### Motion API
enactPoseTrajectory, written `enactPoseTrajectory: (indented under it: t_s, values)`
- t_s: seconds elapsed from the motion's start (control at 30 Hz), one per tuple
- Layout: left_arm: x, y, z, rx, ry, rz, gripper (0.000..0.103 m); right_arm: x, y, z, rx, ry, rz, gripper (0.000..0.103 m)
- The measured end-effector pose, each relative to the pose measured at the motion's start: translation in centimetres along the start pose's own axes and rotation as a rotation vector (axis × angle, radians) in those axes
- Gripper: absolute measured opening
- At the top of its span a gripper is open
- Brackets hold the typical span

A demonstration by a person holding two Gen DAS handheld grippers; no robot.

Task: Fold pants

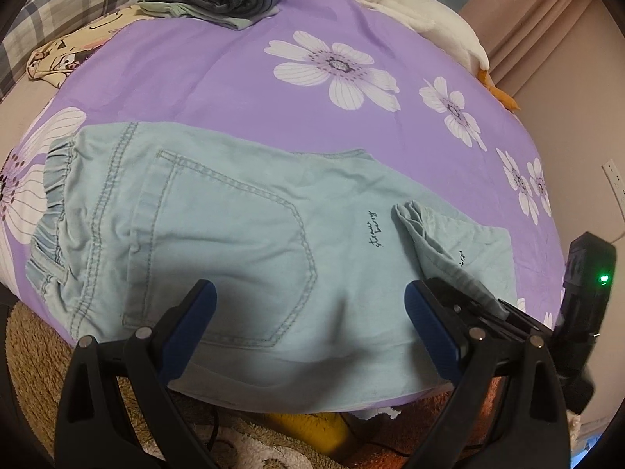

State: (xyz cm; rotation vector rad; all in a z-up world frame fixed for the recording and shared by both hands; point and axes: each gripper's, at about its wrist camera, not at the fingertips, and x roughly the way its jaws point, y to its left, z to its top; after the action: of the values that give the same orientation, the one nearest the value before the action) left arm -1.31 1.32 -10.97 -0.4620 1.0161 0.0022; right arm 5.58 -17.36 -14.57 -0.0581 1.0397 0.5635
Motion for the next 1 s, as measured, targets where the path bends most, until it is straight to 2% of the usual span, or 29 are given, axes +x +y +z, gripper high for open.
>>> enactPoseTrajectory:
  t_s: [0.07,0.13,0.23,0.3,0.37,0.43,0.5,0.57,0.63,0.67,0.7,0.77,0.8,0.83,1.0]
  values:
    - [-0.1,0.0,0.1,0.004,0.004,-0.017,0.098,-1.1,-0.6,0.1,0.032,0.008,0.065,0.065]
    - [-0.1,-0.1,0.4,0.002,0.007,-0.049,0.098,-3.0,-1.0,-0.5,0.057,-0.026,0.135,0.067]
    - [0.3,-0.6,0.9,0.009,0.016,-0.105,0.098,-5.7,-2.0,-1.2,0.079,-0.071,0.181,0.070]
    - [1.0,-1.5,1.3,0.028,0.034,-0.157,0.098,-7.5,-3.8,-1.8,0.118,-0.123,0.134,0.072]
    - [2.5,-2.7,1.5,0.050,0.082,-0.217,0.096,-8.5,-5.7,-2.3,0.170,-0.159,0.047,0.072]
    - [4.1,-4.1,1.8,0.072,0.133,-0.265,0.095,-8.8,-8.0,-2.9,0.242,-0.172,-0.030,0.072]
    - [5.8,-5.4,2.1,0.087,0.183,-0.308,0.089,-8.7,-9.9,-3.6,0.304,-0.167,-0.095,0.072]
    - [7.5,-6.5,2.1,0.095,0.239,-0.321,0.076,-8.6,-10.9,-4.3,0.338,-0.165,-0.122,0.072]
    - [8.3,-7.2,2.0,0.115,0.237,-0.313,0.069,-8.4,-11.8,-5.0,0.369,-0.161,-0.116,0.072]
    - [8.4,-7.7,1.9,0.132,0.213,-0.310,0.054,-8.3,-11.9,-5.2,0.374,-0.157,-0.113,0.071]
    - [8.5,-7.9,1.9,0.143,0.216,-0.316,0.045,-8.5,-12.0,-5.6,0.377,-0.155,-0.112,0.070]
    - [9.4,-8.0,1.9,0.117,0.269,-0.364,0.018,-8.3,-12.0,-5.8,0.378,-0.151,-0.118,0.068]
    - [9.9,-8.0,1.7,0.091,0.298,-0.402,0.012,-8.1,-12.0,-5.7,0.379,-0.150,-0.120,0.067]
    - [10.2,-8.1,1.5,0.086,0.312,-0.411,0.009,-7.9,-12.1,-5.5,0.383,-0.145,-0.118,0.066]
    - [8.1,-8.2,1.4,0.126,0.223,-0.342,0.007,-7.8,-12.0,-5.3,0.383,-0.132,-0.137,0.062]
